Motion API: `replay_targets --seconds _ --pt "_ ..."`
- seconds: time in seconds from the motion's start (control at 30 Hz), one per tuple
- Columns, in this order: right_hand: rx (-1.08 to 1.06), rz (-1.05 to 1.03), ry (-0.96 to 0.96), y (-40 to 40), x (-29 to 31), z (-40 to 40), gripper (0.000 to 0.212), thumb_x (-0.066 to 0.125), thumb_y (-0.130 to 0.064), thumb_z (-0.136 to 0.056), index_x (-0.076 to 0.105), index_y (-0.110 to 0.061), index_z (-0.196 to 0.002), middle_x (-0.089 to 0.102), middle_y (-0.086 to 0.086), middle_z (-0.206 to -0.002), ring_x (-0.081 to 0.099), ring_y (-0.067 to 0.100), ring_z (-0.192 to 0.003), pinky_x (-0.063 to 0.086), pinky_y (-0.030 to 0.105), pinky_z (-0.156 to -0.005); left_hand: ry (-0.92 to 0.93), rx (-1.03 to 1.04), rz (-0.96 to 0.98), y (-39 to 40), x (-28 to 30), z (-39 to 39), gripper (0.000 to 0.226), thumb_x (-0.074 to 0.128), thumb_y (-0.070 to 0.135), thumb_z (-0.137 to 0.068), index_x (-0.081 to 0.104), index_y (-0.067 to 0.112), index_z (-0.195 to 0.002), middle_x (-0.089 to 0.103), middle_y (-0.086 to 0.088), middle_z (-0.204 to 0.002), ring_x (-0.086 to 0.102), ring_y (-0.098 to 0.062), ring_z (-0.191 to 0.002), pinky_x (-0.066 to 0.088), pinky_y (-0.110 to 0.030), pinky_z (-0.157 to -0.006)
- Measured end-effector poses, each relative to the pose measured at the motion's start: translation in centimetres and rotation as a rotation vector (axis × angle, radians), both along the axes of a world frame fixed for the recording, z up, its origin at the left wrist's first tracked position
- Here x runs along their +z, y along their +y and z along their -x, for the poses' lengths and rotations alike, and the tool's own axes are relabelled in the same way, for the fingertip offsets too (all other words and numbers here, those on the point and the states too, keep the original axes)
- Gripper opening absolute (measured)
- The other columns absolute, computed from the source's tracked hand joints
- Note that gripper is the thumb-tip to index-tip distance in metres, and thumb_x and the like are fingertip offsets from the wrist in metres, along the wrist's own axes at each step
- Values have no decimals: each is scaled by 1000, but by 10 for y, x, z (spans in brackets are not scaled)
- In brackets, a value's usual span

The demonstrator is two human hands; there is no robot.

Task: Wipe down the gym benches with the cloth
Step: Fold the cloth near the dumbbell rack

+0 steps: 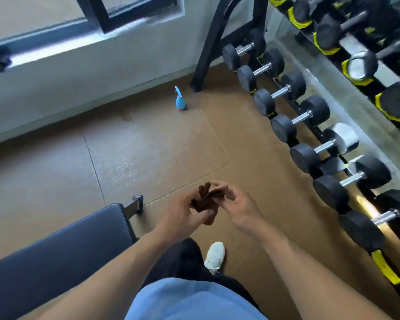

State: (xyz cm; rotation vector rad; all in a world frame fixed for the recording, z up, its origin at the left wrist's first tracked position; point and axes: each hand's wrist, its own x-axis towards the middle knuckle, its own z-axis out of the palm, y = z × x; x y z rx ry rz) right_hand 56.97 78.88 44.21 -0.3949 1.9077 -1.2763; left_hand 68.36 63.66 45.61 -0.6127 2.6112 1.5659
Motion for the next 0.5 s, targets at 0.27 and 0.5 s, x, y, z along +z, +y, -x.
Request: replay_targets --seconds 0.27,0.5 --pt "262 -50 -83 -110 -11 103 42 59 -4 -97 55 -32 -128 62 -6 -135 60 4 -118 46 39 -112 1 141 -62 -87 -22 86 36 78 16 -78 50 35 -87 63 10 -80 61 -10 -76 53 -28 -71" --pt "661 -317 129 -226 13 207 70 65 -9 -93 41 -40 -151 62 -8 -132 61 12 -116 53 25 -92 -16 246 -145 -187 -45 169 62 84 14 -75 48 38 -119 71 8 -82 67 0 -76 46 -11 -68"
